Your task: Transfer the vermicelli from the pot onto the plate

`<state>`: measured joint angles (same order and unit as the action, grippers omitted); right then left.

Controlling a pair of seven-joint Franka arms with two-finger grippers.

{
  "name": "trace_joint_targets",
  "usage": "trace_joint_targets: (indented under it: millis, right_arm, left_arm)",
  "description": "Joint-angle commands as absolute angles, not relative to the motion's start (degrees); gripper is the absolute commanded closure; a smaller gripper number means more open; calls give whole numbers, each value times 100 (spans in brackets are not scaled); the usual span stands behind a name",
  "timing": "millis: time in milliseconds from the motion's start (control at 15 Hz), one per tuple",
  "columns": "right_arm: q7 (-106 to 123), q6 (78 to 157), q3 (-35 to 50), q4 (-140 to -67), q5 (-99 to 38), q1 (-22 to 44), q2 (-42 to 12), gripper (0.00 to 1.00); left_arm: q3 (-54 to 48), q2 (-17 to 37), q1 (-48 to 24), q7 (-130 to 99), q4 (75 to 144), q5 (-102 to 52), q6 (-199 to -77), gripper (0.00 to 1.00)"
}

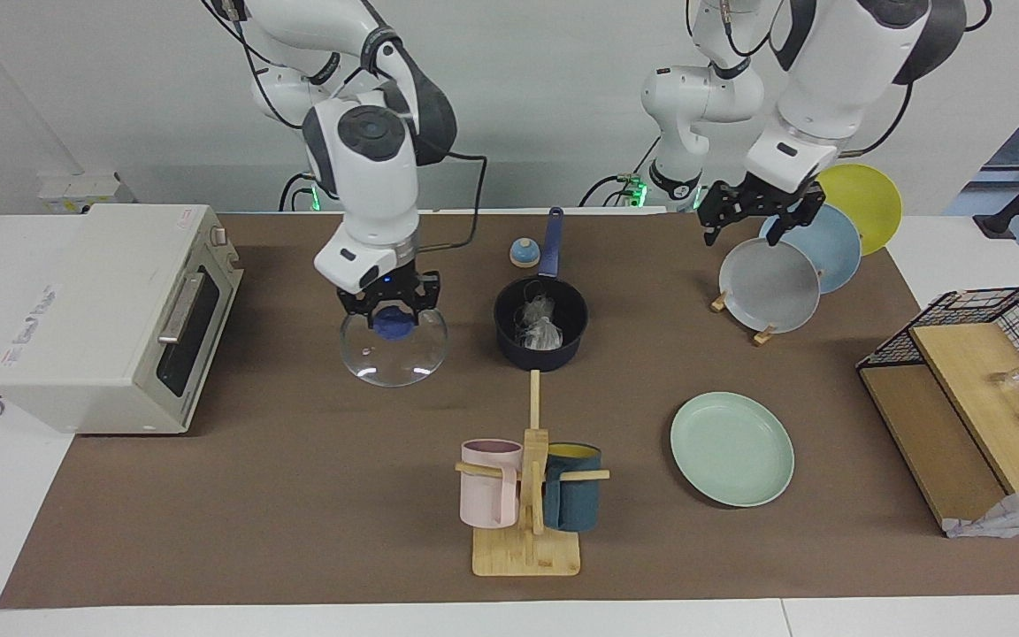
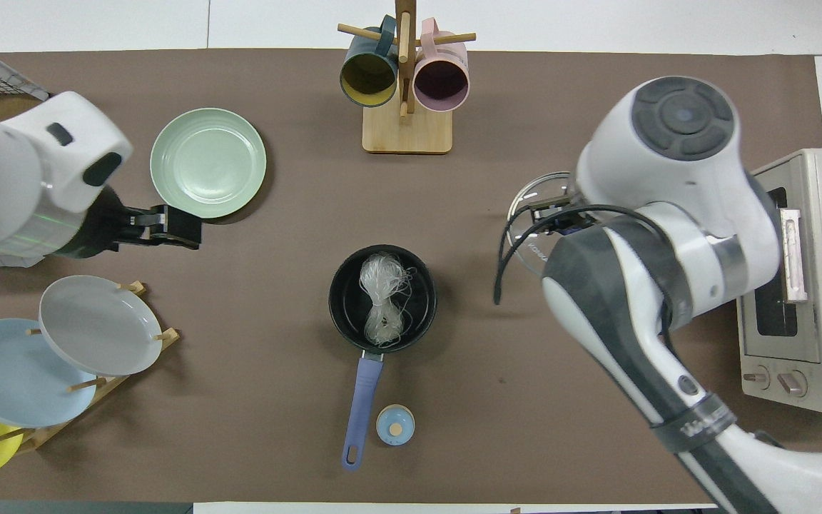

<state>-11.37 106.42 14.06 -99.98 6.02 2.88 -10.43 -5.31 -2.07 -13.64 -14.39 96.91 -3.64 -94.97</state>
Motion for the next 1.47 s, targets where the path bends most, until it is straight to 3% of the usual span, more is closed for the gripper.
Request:
trace_joint_targets:
  millis: [0, 333, 667, 800, 867, 933, 1133, 1400]
  right_arm:
    - [-318, 11213, 775, -10852, 158, 264, -590, 69]
    - [-202, 12644, 449, -12197, 158, 149, -431, 69]
    - [-237, 13219, 422, -12629, 158, 141, -519, 64]
    - [-246, 13254, 422, -12709, 150, 132, -553, 46]
    - [-246, 13254, 422, -12692, 158, 114, -580, 25]
    - [-237, 13210, 413, -12648, 158, 114, -589, 0]
    - [-202, 12669, 404, -12237, 158, 123, -545, 0]
    - [-220, 10552, 404, -10700, 158, 123, -501, 0]
  left_arm:
    - [-466, -141, -1932, -1757, 10168, -562, -10124, 0]
    - [-466, 745, -2811, -2258, 10221, -615, -11002, 0]
    - [-466, 1186, -3251, -2312, 10871, -624, -12162, 0]
    - [-466, 1265, -3313, -2320, 10951, -641, -12217, 0]
    - [-466, 1335, -3392, -2399, 10951, -685, -12217, 0]
    - [-466, 1362, -3436, -2478, 10951, -694, -12234, 0]
    - [-466, 1450, -3472, -2514, 10960, -703, -12261, 0]
    - [-466, 1529, -3595, -2707, 11161, -703, -12550, 0]
